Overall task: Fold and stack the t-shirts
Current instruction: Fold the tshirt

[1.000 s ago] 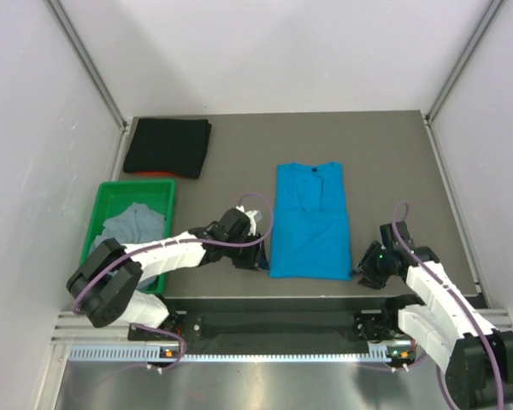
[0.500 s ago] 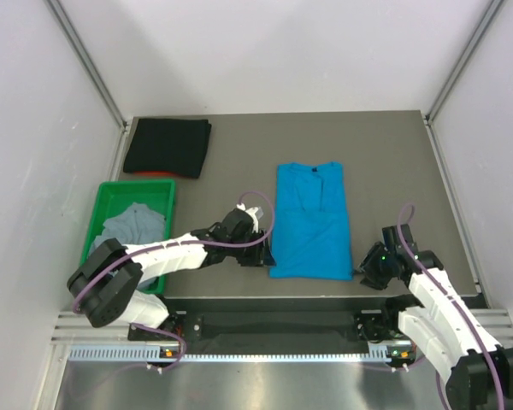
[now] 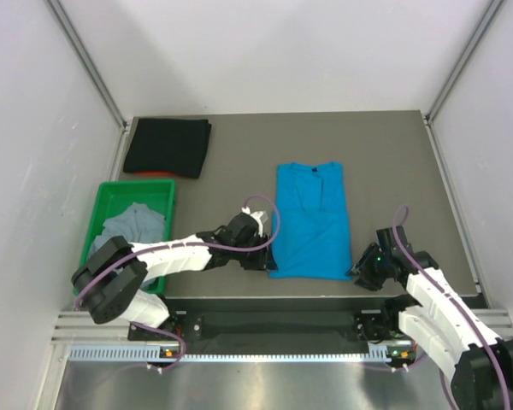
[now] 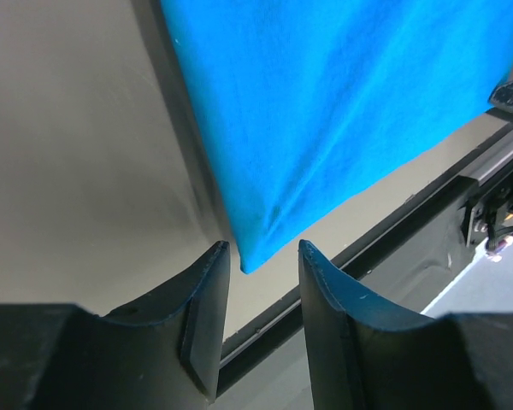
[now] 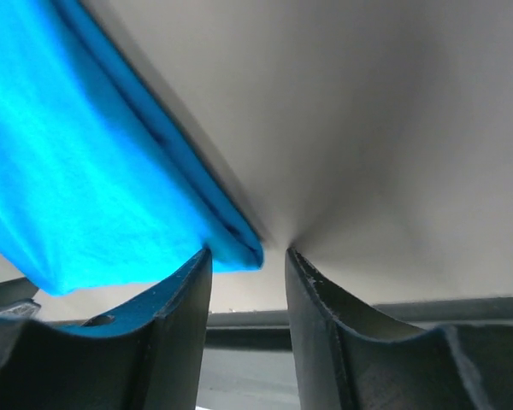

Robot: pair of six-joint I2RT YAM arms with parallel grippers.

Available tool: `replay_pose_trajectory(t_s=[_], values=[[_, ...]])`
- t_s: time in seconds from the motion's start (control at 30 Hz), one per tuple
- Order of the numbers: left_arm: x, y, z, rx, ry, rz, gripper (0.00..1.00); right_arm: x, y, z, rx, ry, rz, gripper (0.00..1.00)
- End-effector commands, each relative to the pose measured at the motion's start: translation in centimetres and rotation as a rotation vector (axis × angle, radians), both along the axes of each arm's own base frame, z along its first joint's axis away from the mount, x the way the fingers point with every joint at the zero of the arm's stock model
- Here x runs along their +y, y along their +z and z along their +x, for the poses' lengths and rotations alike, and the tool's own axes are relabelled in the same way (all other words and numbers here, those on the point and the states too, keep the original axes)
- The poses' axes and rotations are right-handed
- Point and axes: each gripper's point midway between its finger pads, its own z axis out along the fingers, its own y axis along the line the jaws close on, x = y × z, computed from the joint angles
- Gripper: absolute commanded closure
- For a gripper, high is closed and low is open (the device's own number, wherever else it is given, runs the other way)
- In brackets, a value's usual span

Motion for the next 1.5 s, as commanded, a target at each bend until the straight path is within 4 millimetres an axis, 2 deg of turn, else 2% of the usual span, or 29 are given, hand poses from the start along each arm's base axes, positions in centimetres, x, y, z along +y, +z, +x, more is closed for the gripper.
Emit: replay_pose_trajectory(t_s=[0.0,0.07,0.13,0.2,0.33,0.37,0.43,0.57,0.73,0.77,0.87,0.9,0.93,1.03,1.07,1.17,1.27,1.47], values=[[-0.6,0.5,0.7,-0.043,0.014,0.005,0.57,0.1,-0.7,0.2,-0.004,0.009,-0.016,0.6],[-0.2,0.3,0.7,-0.05,0.022,0.022,0.57,0.1,-1.1,0.1,0.006,0.018,-0.021,0.63],[-0.1,0.5,0.7,-0.054,0.024,0.022,0.57,0.0,-1.2,0.2,0.004,0.023,-0.033,0.79],[-0.1,0.7,0.5,-0.055,0.026,0.022,0.57,-0.2,-1.0,0.4,-0.006,0.028,-0.048,1.0],[-0.4,0.7,-0.3,-0.036,0.035,-0.007,0.56,-1.2,-0.1,0.7,-0.04,0.038,-0.107,1.0],[-0.2,0.0,-0.9,-0.017,0.033,-0.011,0.56,-1.3,0.0,0.7,-0.049,0.043,-0.111,1.0],[-1.0,0.1,-1.2,0.006,0.046,-0.069,0.56,-1.2,0.3,0.9,-0.078,0.043,-0.105,1.0],[-1.0,-1.3,-2.0,0.031,0.053,-0.035,0.57,-0.6,-0.2,0.6,-0.086,0.052,-0.074,1.0],[-2.1,-1.4,-2.2,0.022,0.048,-0.025,0.6,-0.4,-0.8,0.2,-0.086,0.056,-0.059,1.0],[-2.1,-1.5,-2.2,0.023,0.048,-0.013,0.62,-0.4,-0.8,0.2,-0.09,0.058,-0.057,1.0],[-2.1,-1.6,-1.9,0.011,0.061,0.001,0.79,-0.4,-0.6,0.3,-0.102,0.064,-0.059,1.0],[-1.9,-1.4,-1.9,0.007,0.063,0.011,0.86,-0.6,-0.6,0.1,-0.097,0.064,-0.068,1.0],[-1.8,-1.2,-1.7,-0.003,0.067,0.016,1.0,-0.8,-0.2,0.4,-0.114,0.075,-0.084,1.0],[-1.2,0.0,-1.5,-0.045,0.069,0.055,1.0,-1.1,1.2,0.7,-0.145,0.076,-0.099,1.0],[-1.5,1.0,-0.9,-0.082,0.08,0.056,1.0,-1.1,1.5,0.9,-0.155,0.076,-0.103,1.0],[-1.8,3.8,-0.6,-0.142,0.089,0.045,1.0,-1.5,2.8,1.1,-0.183,0.077,-0.127,1.0],[-1.7,4.3,-0.5,-0.152,0.092,0.058,1.0,-1.5,4.3,1.8,-0.247,0.085,-0.126,1.0],[-2.9,5.2,-0.2,-0.152,0.06,0.062,1.0,-1.7,7.0,3.3,-0.349,0.088,-0.147,1.0]])
